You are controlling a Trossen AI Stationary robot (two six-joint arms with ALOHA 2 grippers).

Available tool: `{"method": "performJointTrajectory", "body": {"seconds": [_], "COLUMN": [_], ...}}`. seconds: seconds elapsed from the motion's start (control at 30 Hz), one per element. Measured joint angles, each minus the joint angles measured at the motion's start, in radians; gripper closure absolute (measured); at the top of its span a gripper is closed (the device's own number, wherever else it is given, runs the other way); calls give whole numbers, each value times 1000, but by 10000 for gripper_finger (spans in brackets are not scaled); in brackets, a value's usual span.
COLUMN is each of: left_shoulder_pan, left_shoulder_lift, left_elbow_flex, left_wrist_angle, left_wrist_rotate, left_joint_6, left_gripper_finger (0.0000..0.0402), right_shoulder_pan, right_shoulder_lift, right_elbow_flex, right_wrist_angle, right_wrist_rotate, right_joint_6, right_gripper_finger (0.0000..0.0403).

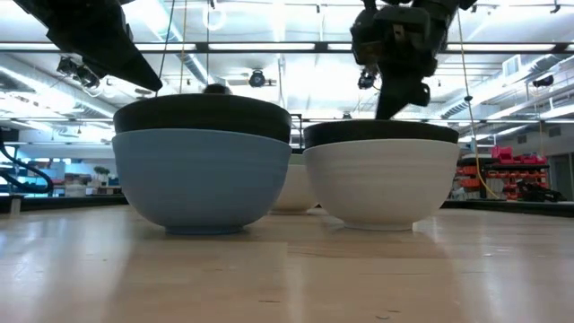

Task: Nest bowls inside each other
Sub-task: Stack the stacked bowls on top of the right black bowl

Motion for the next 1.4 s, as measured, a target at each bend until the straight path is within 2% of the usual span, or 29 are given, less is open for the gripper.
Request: {"method": "performJointTrajectory", "body": {"seconds": [0.3, 0.7, 0.93, 1.23, 1.4], "left_shoulder_pan": [0, 0, 0, 0, 2], "left_shoulder_lift": [0, 0, 0, 0, 0], "left_elbow_flex": [0, 0, 0, 0, 0], "left_wrist_angle": [0, 0, 0, 9, 11], "left_wrist_rotate": [-40, -62, -62, -62, -74], "left_joint_6": [32, 98, 98, 135, 146], "left_gripper_finger": [377, 380, 385, 387, 378], "right_shoulder_pan": [-102, -319, -394, -463, -479], "right_shoulder_lift": [0, 0, 13, 121, 204], "right_elbow_flex": [55, 71, 71, 73, 134], "right_wrist_angle": [30, 54, 119, 177, 180], "right_wrist_rotate": [-62, -102, -134, -173, -186], "right_joint_6": [-12, -41, -45, -18, -40], "right_gripper_finger": [382, 333, 317, 317, 317]}}
